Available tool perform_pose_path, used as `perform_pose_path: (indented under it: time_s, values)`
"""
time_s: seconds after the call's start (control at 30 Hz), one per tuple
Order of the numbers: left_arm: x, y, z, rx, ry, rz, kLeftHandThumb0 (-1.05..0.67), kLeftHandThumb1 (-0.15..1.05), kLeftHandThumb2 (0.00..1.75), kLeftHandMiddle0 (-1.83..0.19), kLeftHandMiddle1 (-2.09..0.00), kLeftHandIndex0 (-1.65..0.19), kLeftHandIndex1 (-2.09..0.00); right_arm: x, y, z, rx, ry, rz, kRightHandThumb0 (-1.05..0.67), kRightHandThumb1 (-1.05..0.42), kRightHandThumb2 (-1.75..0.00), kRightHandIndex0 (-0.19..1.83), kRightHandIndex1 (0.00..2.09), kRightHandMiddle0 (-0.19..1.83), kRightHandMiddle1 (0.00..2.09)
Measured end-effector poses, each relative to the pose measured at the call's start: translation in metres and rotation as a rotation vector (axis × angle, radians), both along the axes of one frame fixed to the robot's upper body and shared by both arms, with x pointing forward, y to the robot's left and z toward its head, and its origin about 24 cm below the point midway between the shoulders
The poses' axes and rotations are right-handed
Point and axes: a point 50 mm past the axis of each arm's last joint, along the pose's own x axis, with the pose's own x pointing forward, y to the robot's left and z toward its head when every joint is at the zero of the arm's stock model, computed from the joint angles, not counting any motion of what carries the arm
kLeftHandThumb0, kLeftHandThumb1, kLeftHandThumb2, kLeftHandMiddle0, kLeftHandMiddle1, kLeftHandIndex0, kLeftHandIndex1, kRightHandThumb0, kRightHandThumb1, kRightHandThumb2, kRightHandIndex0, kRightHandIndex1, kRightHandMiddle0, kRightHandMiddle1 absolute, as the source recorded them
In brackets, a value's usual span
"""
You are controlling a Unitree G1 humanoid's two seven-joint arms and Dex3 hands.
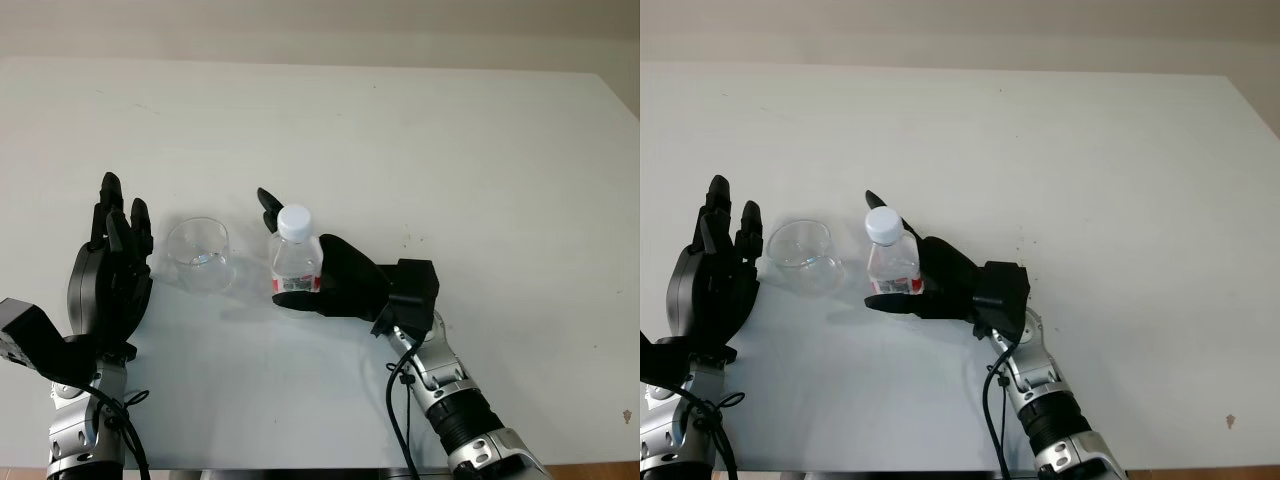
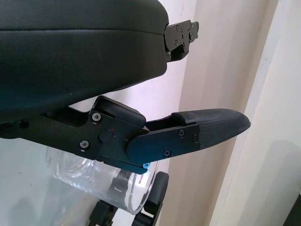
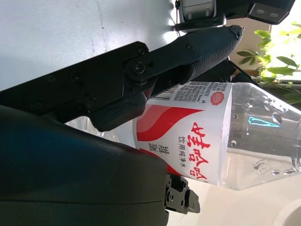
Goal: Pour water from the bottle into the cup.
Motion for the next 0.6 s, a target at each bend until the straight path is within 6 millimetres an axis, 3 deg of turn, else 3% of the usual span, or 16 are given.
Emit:
perform_pose_path:
  time_s: [0.17, 0.23, 0.27, 0.3, 0.33, 0.4, 0.43, 0.5, 0.6]
  values:
    - [0.0000, 0.0001, -0.0001, -0.001, 0.000, 0.001, -0.80, 1.05, 0.63, 0.19, 0.00, 0.19, 0.00, 0.0000, 0.0043, -0.0003, 0.050, 0.025, -0.018, -0.92, -0.96, -0.04, -0.19, 0.00, -0.19, 0.00]
    - [0.0000, 0.0001, 0.0000, 0.000, -0.001, 0.001, -0.80, 1.05, 0.63, 0.19, 0.00, 0.19, 0.00, 0.0006, 0.0040, -0.0002, 0.072, 0.049, -0.020, -0.80, -0.93, -0.04, -0.09, 0.14, -0.08, 0.11]
    - [0.0000, 0.0001, 0.0001, 0.000, -0.001, 0.002, -0.80, 1.05, 0.63, 0.19, 0.00, 0.19, 0.00, 0.0007, 0.0034, -0.0003, 0.078, 0.059, -0.023, -0.71, -0.92, -0.05, -0.14, 0.79, -0.11, 0.63]
    - [0.0000, 0.0002, 0.0002, 0.000, -0.003, 0.002, -0.79, 1.05, 0.64, 0.19, 0.00, 0.19, 0.00, 0.0007, 0.0030, -0.0003, 0.085, 0.071, -0.025, -0.60, -0.91, -0.05, -0.11, 1.55, -0.13, 1.46]
    - [-0.0001, 0.0003, 0.0004, -0.001, -0.004, 0.002, -0.79, 1.05, 0.64, 0.19, 0.00, 0.19, 0.00, 0.0008, 0.0027, -0.0003, 0.090, 0.079, -0.025, -0.55, -0.91, -0.05, 0.03, 1.82, -0.07, 1.77]
    - [-0.0001, 0.0003, 0.0005, -0.001, -0.005, 0.002, -0.79, 1.05, 0.64, 0.19, 0.00, 0.19, 0.00, 0.0004, 0.0027, -0.0001, 0.082, 0.076, -0.022, -0.54, -0.95, -0.06, 0.63, 2.02, 0.37, 2.01]
    - [-0.0001, 0.0004, 0.0005, -0.001, -0.006, 0.002, -0.79, 1.05, 0.64, 0.19, 0.00, 0.19, 0.00, 0.0002, 0.0023, 0.0000, 0.065, 0.065, -0.022, -0.56, -0.99, -0.06, 0.98, 2.06, 0.73, 2.06]
    - [-0.0002, 0.0004, 0.0005, -0.001, -0.006, 0.003, -0.80, 1.05, 0.63, 0.19, -0.01, 0.19, 0.00, -0.0002, 0.0013, 0.0011, 0.016, 0.034, -0.017, -0.61, -1.03, -0.10, 1.41, 2.09, 1.25, 2.09]
    - [-0.0002, 0.0007, 0.0005, -0.003, -0.007, 0.003, -0.80, 1.05, 0.63, 0.19, -0.01, 0.19, 0.00, -0.0013, 0.0024, 0.0048, -0.036, -0.006, 0.000, -0.57, -1.05, -0.19, 1.73, 2.09, 1.65, 2.09]
